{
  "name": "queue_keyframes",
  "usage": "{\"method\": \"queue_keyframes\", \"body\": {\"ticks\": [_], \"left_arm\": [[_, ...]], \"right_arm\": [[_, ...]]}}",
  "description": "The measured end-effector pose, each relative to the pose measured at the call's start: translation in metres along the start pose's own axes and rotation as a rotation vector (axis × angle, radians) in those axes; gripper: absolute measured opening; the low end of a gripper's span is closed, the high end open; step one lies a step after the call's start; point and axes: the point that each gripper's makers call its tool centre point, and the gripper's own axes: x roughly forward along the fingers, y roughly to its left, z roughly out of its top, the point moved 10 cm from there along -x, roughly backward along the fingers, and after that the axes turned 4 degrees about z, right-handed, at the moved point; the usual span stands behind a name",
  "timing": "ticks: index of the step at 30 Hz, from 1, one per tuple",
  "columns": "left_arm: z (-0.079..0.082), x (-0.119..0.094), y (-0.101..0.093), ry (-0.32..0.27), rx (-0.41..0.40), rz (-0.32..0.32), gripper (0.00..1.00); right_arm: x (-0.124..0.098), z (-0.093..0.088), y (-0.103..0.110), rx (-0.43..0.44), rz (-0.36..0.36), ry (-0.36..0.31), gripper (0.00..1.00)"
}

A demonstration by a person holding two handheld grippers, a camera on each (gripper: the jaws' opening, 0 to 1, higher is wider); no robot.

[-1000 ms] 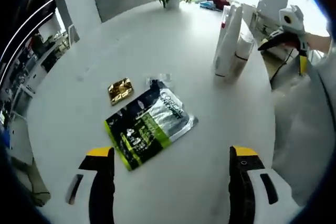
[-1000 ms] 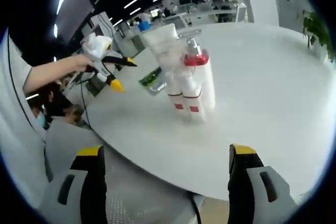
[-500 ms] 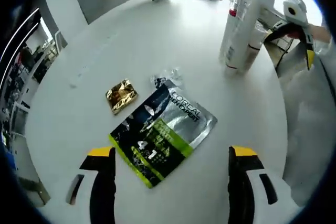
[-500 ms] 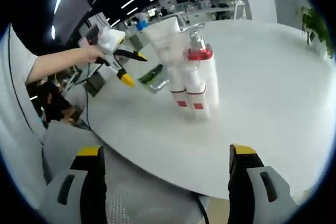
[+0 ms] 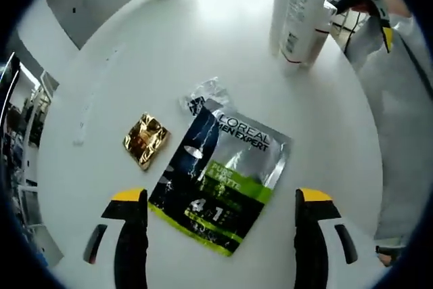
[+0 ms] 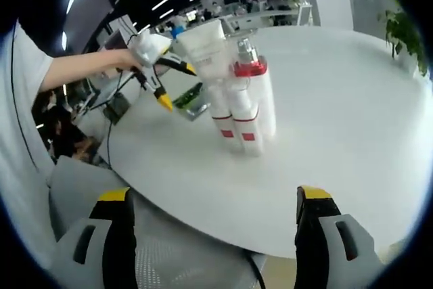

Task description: Arrange the skincare products in the storage area until every visible bottle or jar stands upright without overlapping.

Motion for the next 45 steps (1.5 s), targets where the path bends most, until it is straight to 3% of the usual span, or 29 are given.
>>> {"method": "queue_keyframes", "body": {"ticks": [7,14,20,39,42,43,45], "left_arm": [[0.001,0.019,0.014,0.042,0.095,-0.061,0.78],[0.009,0.022,0.018,0.04,0.094,-0.088,0.77],[0.002,0.031,0.016,0.07,0.112,-0.135,0.73],[0.003,0.028,0.013,0.07,0.072,-0.116,0.7],[0.003,0.027,0.01,0.072,0.066,-0.113,0.66],[0.003,0.026,0.01,0.072,0.063,-0.113,0.61],[0.001,0.027,0.006,0.057,0.008,-0.093,0.57]], "right_arm": [[0.001,-0.002,-0.003,0.009,0.001,0.003,0.99],[0.0,-0.001,-0.001,0.015,0.001,0.004,0.99],[0.0,-0.001,-0.001,0.016,0.002,0.009,0.98],[0.001,-0.002,-0.001,0.021,-0.005,0.005,0.97],[0.001,-0.002,-0.001,0.02,-0.008,0.001,0.97],[0.001,-0.002,-0.001,0.021,-0.009,0.0,0.97],[0.001,-0.002,-0.001,0.022,-0.01,-0.003,0.97]]}}
